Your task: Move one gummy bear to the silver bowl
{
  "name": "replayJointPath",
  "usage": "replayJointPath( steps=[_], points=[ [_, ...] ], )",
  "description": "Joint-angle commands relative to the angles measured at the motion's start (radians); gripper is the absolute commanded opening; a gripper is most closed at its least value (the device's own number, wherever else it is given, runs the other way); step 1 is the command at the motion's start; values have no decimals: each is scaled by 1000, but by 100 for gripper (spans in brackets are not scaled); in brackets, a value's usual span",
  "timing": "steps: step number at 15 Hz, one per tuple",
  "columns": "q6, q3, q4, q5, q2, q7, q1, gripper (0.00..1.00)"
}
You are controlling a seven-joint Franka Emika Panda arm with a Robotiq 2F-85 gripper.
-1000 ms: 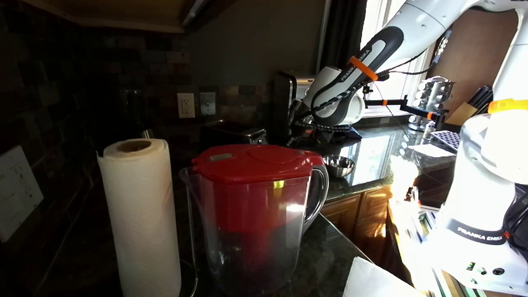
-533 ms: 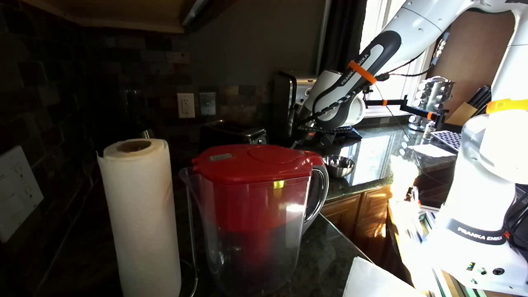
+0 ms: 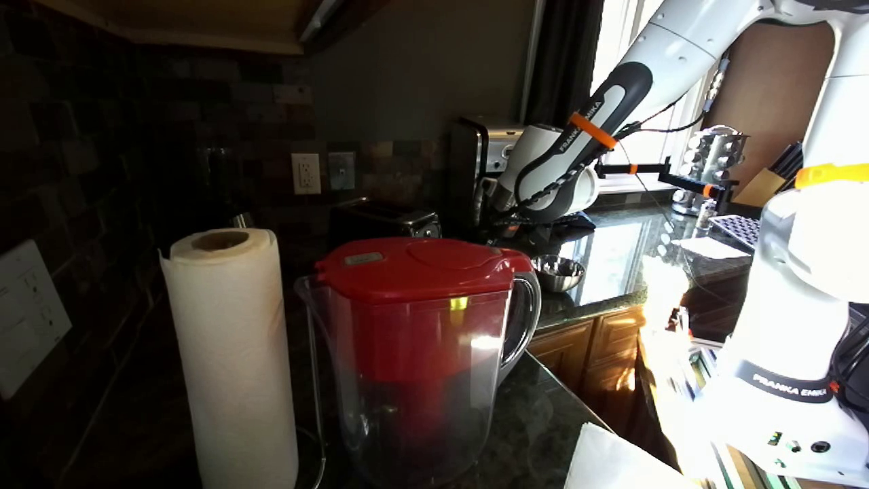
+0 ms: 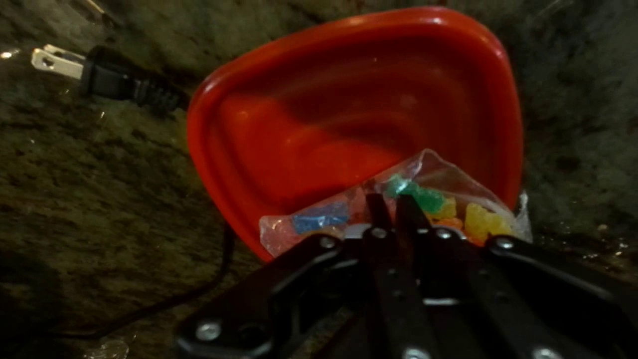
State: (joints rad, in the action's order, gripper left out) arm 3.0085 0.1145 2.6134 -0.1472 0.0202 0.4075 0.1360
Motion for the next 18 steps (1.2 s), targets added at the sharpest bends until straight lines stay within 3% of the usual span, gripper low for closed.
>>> replayJointPath(
  steps=[1,6,14,16,17,18],
  points=[
    [-7,-3,-14,-3,13,22,-1,19],
    [1,-3,-25,3,25,23,-2,34],
    [13,-2,-45,28,59,18,-5,29],
    [15,-1,-49,34,64,16,-5,20],
    [15,0,-52,38,67,15,-6,11],
    [17,1,-54,43,70,12,-6,10]
  ],
)
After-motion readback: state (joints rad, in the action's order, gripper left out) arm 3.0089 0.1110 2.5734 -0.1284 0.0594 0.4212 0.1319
